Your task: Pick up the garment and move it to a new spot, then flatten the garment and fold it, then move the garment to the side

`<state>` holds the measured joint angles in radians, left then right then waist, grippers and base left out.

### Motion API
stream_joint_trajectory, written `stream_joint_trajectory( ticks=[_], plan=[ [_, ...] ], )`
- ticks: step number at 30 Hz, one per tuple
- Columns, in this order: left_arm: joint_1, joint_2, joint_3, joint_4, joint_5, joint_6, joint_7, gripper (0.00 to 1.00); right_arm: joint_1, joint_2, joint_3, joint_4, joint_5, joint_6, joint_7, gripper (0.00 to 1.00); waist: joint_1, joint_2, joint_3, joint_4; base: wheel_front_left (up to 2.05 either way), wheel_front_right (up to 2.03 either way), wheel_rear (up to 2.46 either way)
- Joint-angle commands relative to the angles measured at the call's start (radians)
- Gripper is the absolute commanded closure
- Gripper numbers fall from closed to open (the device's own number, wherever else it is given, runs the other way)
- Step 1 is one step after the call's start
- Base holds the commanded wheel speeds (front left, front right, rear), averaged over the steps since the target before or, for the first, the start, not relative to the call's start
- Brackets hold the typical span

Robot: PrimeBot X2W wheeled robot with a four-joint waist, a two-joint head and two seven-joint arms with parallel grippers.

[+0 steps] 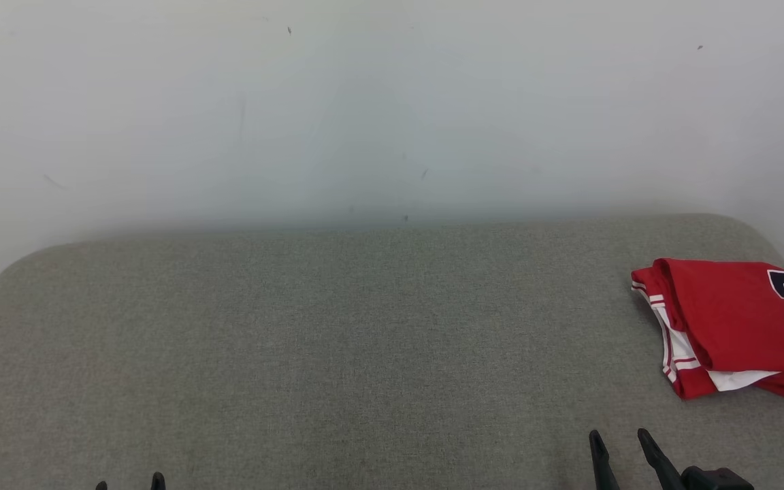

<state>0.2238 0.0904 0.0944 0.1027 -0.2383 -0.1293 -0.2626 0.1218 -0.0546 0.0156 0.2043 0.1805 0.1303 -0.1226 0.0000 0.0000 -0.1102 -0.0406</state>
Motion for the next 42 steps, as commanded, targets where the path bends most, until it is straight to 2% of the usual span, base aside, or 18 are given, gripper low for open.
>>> stream_joint_trajectory(
  ticks=[1, 7, 8, 12, 29, 42],
  plan=[
    [0.001, 0.005, 0.000, -0.003, -0.004, -0.002, -0.003, 0.00, -0.010, 0.002, 0.003, 0.001, 0.005, 0.001, 0.001, 0.00, 0.0000, 0.0000, 0.001, 0.000, 0.00, 0.00, 0.00],
    [-0.002, 0.003, 0.002, -0.005, -0.004, -0.002, -0.003, 0.00, -0.017, 0.003, 0.007, 0.007, 0.008, 0.001, -0.006, 0.00, 0.0000, 0.0000, 0.002, 0.002, 0.00, 0.00, 0.00],
    [0.000, 0.001, 0.002, 0.003, -0.001, 0.000, 0.000, 1.00, -0.004, 0.002, 0.005, 0.010, 0.003, 0.000, -0.001, 1.00, 0.0000, -0.0001, 0.002, 0.001, 0.00, 0.00, 0.00],
    [0.001, -0.008, 0.001, 0.039, -0.006, 0.000, 0.004, 1.00, 0.012, 0.003, 0.004, 0.044, 0.008, 0.000, 0.001, 1.00, 0.0000, 0.0000, 0.002, 0.002, 0.00, 0.00, 0.00],
    [-0.065, -0.014, 0.013, 0.051, -0.312, 0.000, 0.093, 1.00, -0.035, 0.003, -0.019, 0.031, 0.327, 0.000, 0.049, 1.00, 0.0000, 0.0000, 0.017, 0.007, 0.00, 0.00, 0.00],
    [-0.104, -0.019, 0.019, 0.057, -0.494, -0.001, 0.145, 1.00, -0.062, 0.003, -0.031, 0.024, 0.516, 0.000, 0.076, 1.00, 0.0000, 0.0000, 0.028, 0.011, 0.00, 0.00, 0.00]
  ],
)
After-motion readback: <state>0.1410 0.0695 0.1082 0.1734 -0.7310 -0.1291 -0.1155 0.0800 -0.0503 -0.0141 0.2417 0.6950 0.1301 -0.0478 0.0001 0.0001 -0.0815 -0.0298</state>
